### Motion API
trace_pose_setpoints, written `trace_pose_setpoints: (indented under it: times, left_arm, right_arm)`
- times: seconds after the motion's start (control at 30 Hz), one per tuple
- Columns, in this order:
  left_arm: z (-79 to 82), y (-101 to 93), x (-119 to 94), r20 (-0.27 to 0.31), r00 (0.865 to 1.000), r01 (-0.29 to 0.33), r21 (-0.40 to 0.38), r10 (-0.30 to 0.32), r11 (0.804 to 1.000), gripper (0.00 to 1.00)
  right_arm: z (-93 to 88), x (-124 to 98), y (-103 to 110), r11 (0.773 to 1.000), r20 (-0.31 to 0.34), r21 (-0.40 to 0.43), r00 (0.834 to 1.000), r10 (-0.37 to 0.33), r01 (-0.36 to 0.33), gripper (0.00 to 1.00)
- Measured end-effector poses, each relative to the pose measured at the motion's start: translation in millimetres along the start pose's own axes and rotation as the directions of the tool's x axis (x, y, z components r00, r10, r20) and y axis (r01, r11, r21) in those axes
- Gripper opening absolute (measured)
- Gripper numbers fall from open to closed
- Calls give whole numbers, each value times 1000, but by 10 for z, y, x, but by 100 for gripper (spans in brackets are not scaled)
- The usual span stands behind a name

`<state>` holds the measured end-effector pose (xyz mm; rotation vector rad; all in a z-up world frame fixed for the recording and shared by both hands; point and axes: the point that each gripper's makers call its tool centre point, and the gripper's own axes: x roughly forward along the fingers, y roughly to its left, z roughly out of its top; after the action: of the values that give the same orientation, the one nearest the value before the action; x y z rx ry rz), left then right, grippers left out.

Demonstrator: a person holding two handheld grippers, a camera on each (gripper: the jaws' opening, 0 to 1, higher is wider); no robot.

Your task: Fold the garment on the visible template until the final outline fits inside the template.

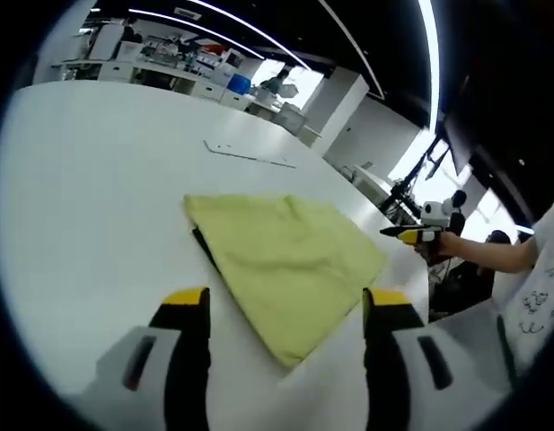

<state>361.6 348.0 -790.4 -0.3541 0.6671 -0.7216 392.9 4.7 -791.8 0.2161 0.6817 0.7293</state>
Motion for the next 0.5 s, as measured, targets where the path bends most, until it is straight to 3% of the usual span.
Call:
trace_pose_setpoints:
  times: [0.13, 0.2, 0.4, 0.5]
  left_arm:
    - [-118, -34, -50, -7, 1000, -5, -10, 5, 1000, 59]
    - [-191, -39, -71, -21, 1000, -7, -6, 7, 1000, 54]
    - [-375, 84, -139, -38, 999, -27, -36, 26, 999, 33]
    - [-443, 146, -149, -43, 998, -41, -46, 39, 998, 31]
  right_arm:
    - [-94, -57, 58, 1000, -10, -3, 1000, 3, -3, 48]
    - [-133, -66, 49, 1000, -19, -7, 1000, 3, -4, 41]
    - [-298, -93, -19, 1000, -49, -5, 999, -14, 14, 25]
    - [-382, -94, -6, 1000, -70, 0, 997, -13, 13, 20]
